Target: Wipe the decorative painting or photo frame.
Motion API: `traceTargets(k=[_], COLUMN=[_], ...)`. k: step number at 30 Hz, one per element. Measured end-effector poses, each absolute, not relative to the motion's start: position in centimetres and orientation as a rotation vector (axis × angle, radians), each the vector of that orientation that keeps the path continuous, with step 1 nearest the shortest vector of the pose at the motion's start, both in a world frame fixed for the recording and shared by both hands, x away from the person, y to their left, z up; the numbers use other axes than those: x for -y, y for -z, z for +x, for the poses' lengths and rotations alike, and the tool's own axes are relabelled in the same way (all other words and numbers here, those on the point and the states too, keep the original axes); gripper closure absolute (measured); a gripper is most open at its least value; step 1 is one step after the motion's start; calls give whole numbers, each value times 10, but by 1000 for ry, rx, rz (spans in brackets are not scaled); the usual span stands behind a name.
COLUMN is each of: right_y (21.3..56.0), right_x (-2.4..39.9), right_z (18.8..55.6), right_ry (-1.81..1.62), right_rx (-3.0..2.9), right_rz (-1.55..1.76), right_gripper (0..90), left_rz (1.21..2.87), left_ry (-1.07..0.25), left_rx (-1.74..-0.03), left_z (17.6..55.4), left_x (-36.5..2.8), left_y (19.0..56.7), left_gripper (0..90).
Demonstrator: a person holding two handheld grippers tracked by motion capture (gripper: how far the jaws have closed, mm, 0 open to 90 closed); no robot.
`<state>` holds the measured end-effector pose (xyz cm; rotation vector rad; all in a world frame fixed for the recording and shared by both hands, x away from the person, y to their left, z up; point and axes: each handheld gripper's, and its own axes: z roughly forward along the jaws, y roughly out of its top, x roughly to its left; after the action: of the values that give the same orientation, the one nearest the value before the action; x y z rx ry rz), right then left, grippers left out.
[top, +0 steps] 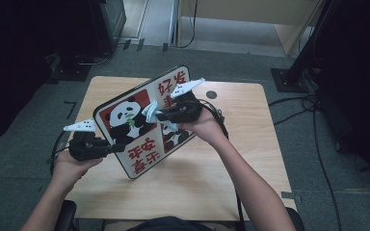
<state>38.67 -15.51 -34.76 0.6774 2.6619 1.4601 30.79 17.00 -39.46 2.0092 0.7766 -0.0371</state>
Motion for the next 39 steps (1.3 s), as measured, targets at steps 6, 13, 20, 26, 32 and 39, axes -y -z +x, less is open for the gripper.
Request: traceTargets(k=[6, 13, 20, 26, 32, 39], right_y=[361, 375, 390, 405, 420, 439], right_x=[157, 158, 160, 161, 163, 166], right_z=[384, 380, 377, 372, 369, 365], right_ry=[-1476, -1466, -1451, -1430, -1415, -1411], right_rx=[-2667, -2680, -2696, -2720, -2739, -2752], right_rz=[699, 704, 704, 731, 745, 780], right_gripper=[805, 805, 805, 805, 805, 805], left_rz=[2013, 2013, 2013, 2014, 2013, 2012], left_ry=[42, 42, 41, 40, 42, 43], left_rx=[-773, -774, -775, -774, -775, -775], left_z=[308, 308, 308, 308, 308, 308], left_x=[-170, -170, -170, -170, -170, -170], left_y=[394, 394, 394, 394, 394, 394], left_gripper=[769, 769, 769, 769, 769, 769])
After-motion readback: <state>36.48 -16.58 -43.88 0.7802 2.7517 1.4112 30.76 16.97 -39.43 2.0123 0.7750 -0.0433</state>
